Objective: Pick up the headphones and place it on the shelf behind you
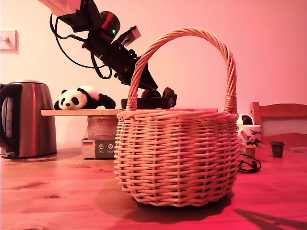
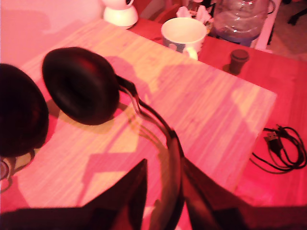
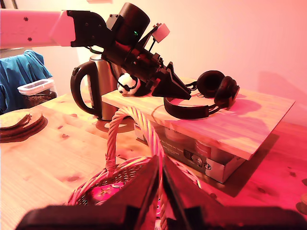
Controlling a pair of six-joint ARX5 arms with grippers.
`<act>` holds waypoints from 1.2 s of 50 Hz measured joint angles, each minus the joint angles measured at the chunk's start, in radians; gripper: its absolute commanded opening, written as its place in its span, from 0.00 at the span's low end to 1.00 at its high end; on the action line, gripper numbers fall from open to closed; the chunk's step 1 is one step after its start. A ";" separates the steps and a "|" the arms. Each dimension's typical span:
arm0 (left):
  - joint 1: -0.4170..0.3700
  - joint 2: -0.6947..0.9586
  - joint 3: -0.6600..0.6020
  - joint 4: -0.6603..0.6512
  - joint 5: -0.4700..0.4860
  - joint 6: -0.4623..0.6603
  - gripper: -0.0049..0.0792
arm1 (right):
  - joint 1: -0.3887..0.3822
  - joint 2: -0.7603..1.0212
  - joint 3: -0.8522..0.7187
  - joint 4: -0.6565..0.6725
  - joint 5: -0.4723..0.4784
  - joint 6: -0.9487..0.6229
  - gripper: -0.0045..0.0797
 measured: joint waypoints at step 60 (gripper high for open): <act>0.079 0.006 0.380 -0.581 0.045 -0.004 0.04 | 0.000 0.000 0.000 0.000 0.031 -0.027 0.04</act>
